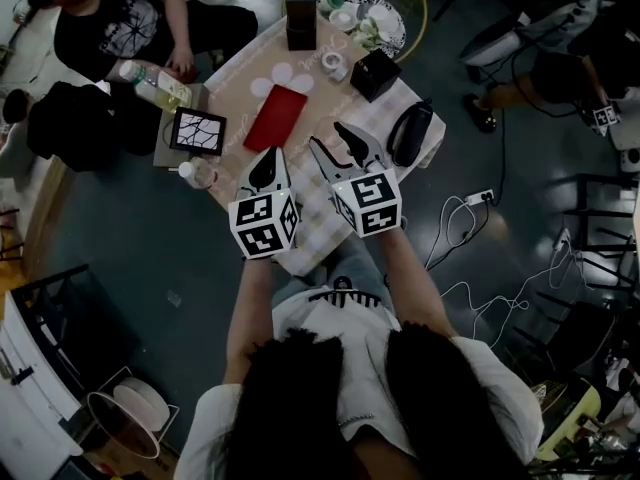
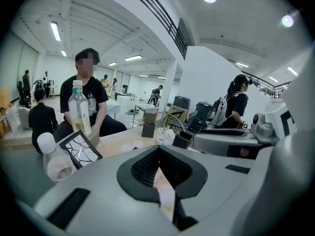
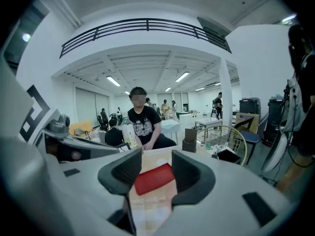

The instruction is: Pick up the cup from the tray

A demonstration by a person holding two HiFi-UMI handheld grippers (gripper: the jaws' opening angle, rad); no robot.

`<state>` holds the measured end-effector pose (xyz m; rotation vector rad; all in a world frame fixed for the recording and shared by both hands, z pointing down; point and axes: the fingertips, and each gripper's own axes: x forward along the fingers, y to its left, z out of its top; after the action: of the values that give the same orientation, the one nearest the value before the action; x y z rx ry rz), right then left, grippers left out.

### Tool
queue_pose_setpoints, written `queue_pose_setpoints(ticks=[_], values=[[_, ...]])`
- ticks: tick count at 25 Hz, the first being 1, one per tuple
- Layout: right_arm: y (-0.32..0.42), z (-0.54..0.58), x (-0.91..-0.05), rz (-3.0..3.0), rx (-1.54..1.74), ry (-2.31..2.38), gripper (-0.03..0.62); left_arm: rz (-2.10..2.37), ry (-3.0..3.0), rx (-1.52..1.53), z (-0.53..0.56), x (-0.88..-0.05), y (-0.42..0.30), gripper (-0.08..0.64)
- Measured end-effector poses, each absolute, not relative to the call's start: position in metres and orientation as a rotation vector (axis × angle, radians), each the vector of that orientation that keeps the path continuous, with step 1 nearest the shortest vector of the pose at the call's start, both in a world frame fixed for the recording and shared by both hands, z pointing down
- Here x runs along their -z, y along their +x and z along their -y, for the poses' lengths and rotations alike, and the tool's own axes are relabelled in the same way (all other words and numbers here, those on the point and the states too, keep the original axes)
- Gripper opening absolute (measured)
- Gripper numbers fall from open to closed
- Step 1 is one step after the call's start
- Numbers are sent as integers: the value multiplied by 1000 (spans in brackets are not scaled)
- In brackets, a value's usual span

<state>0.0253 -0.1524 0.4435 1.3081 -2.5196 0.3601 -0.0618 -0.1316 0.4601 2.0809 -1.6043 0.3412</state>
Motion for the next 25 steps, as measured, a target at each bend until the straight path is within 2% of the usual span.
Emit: queue_pose_setpoints(ticks=[3, 6, 8, 25], values=[[21, 138, -443, 2500, -359, 1329, 146, 1593, 2097, -318, 122, -455, -63, 5], [22, 129, -439, 2474, -345, 1372, 42, 1583, 2110, -295, 113, -451, -64, 6], [23, 124, -437, 2461, -347, 1405, 9, 1580, 2118, -287, 108, -449, -65, 5], [16, 105, -436, 2392, -349, 1448, 6, 1555, 2159, -267, 92, -446, -70, 5]])
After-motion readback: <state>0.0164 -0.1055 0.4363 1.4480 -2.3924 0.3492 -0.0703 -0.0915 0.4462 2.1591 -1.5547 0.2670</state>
